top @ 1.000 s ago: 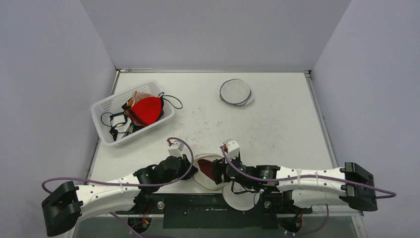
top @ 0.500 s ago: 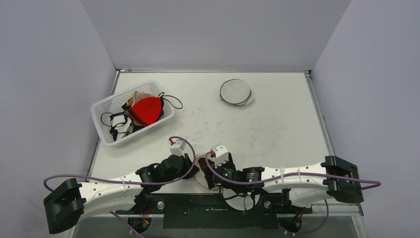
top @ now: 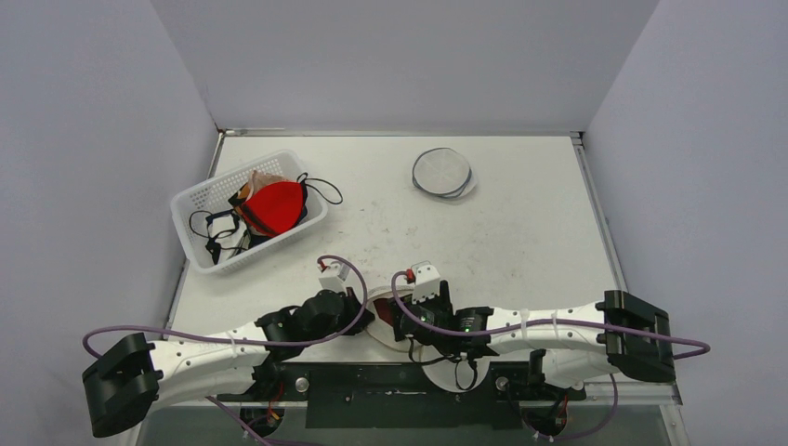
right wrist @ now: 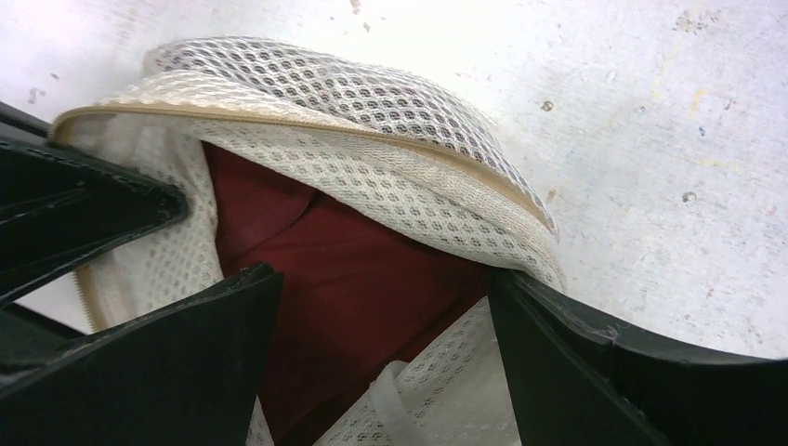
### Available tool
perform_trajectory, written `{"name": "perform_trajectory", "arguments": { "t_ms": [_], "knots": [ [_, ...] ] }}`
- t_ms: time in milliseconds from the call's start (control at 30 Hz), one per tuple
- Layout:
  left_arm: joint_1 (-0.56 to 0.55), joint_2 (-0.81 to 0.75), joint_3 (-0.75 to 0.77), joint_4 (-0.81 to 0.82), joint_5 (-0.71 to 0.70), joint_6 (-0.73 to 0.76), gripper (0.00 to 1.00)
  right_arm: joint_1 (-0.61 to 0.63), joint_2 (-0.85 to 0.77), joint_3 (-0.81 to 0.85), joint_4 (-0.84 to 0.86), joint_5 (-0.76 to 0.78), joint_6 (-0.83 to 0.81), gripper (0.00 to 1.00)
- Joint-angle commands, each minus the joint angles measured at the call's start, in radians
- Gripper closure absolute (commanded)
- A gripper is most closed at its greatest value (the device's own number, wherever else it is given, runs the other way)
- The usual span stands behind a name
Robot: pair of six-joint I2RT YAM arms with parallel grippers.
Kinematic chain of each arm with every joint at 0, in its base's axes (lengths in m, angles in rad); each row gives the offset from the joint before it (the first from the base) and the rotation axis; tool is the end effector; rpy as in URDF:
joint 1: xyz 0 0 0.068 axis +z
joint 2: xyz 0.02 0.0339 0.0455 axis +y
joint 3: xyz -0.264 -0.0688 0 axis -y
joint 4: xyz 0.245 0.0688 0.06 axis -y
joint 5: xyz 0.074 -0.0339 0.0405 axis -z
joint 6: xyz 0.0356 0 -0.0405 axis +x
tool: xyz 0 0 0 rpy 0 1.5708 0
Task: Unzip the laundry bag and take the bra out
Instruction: Pick up the bra from the laundry bag.
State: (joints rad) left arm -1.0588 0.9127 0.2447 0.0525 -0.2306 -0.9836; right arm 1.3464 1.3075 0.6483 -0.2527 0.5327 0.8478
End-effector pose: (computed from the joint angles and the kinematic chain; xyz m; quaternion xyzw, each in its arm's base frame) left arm 0.0937 -0.1501 0.1550 -0.0197 0.8835 -0.3360 0.3256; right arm 0.0723 0.2356 0.1830 -0.1427 0.9056 0.1641 0.3640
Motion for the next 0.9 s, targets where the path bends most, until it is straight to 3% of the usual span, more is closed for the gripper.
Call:
{"name": "perform_trajectory", "arguments": {
  "t_ms": [0,200,300,433,567,633,867],
  "knots": [
    [-0.005,0.020,0.017,0.059,0.015,-0.001,1.00,-0.014,0.039,0.002,-0.039,0.064,0.024,0.15],
    [-0.006,0.039,0.012,0.080,0.023,-0.007,1.00,-0.053,0.133,-0.042,0.021,0.012,0.019,0.16],
    [-0.008,0.040,0.004,0.092,0.024,-0.013,1.00,-0.065,0.169,-0.057,0.069,-0.023,0.007,0.24],
    [-0.007,0.052,0.002,0.099,0.027,-0.013,1.00,-0.070,0.200,-0.053,0.102,-0.050,-0.001,0.55],
    [-0.009,0.058,0.000,0.104,0.027,-0.016,1.00,-0.062,0.133,-0.065,0.110,-0.019,-0.005,0.85],
    [-0.009,0.058,0.000,0.102,0.020,-0.019,1.00,-0.045,0.066,-0.078,0.121,0.002,-0.028,0.94],
    [-0.006,0.036,0.053,0.016,-0.020,-0.033,1.00,0.038,-0.182,-0.136,0.179,0.014,-0.255,0.95]
  ]
}}
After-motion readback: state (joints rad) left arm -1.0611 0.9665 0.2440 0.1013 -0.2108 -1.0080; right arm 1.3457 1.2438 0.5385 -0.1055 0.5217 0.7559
